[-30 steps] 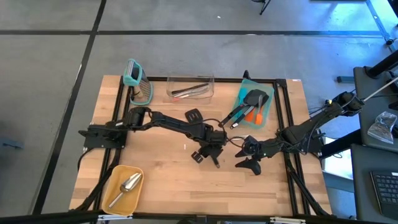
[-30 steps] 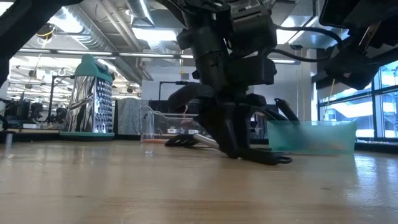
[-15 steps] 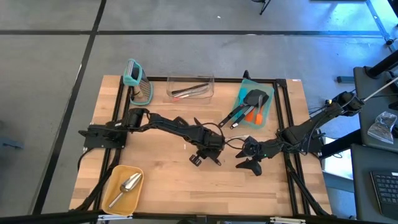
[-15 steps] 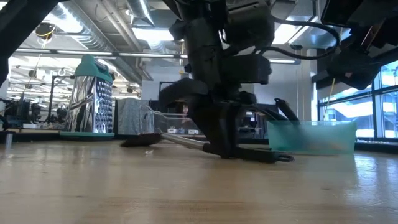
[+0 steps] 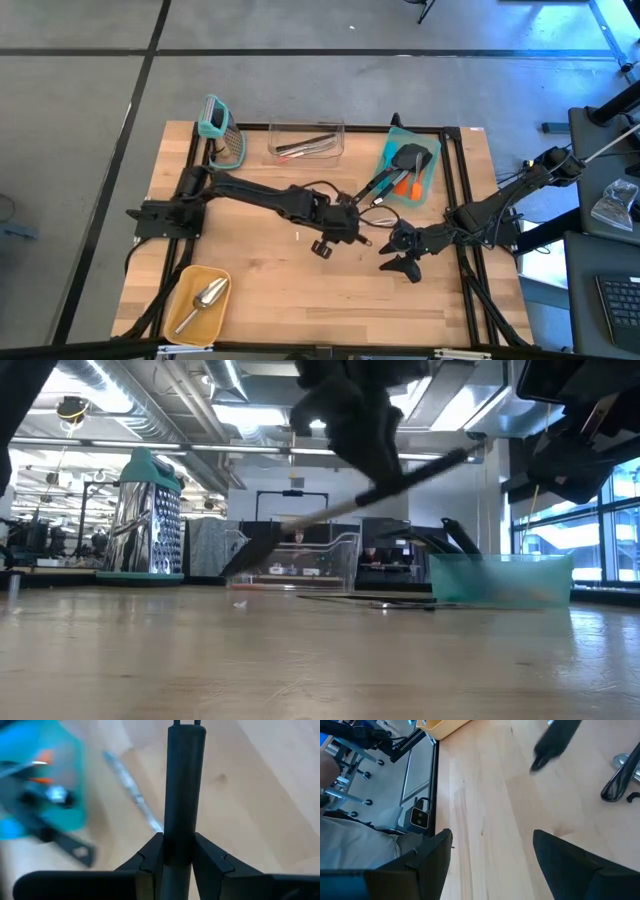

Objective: Pick & Place Kitchen Items
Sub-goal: Put the black slotted spatula into the green bin

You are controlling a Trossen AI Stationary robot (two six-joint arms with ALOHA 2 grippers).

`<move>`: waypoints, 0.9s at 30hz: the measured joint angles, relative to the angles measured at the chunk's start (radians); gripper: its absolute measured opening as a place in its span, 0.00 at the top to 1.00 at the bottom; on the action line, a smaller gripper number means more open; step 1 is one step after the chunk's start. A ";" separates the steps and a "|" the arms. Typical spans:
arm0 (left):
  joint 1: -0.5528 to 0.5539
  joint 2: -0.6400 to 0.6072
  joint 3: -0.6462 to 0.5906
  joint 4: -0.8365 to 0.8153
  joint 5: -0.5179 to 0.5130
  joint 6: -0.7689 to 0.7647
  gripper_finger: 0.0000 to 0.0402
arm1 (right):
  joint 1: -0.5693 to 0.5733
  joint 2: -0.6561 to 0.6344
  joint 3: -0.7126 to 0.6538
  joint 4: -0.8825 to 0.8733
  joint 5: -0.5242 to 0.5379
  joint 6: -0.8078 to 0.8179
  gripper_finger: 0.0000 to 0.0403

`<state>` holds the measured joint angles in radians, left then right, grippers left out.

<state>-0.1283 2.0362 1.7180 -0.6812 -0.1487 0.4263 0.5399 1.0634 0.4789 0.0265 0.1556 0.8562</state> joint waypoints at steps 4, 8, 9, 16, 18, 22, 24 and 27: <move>-0.002 -0.075 -0.001 0.010 -0.069 0.001 0.82 | 0.013 -0.001 0.000 0.000 -0.002 0.001 0.31; -0.001 -0.189 0.002 0.088 -0.106 -0.005 0.82 | 0.028 -0.021 0.000 -0.001 -0.002 0.014 0.31; -0.001 -0.216 0.002 0.118 -0.106 -0.004 0.82 | 0.034 -0.028 0.000 -0.006 -0.002 0.020 0.31; -0.002 -0.305 0.001 0.482 -0.076 0.112 0.82 | 0.111 -0.062 0.002 -0.027 0.104 0.095 0.31; -0.001 -0.284 -0.001 0.602 -0.056 0.162 0.82 | 0.152 -0.064 0.002 -0.045 0.185 0.118 0.31; 0.005 -0.212 -0.001 0.832 0.003 0.216 0.82 | 0.289 -0.050 0.002 -0.131 0.430 0.227 0.31; 0.012 -0.166 -0.001 0.940 0.036 0.227 0.82 | 0.382 -0.035 0.001 -0.194 0.586 0.318 0.31; 0.033 -0.103 -0.002 1.093 0.064 0.237 0.82 | 0.509 -0.006 0.001 -0.281 0.776 0.446 0.31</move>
<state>-0.0956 1.9330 1.7157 0.4115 -0.0847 0.6638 1.0491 1.0578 0.4797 -0.2549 0.9314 1.3022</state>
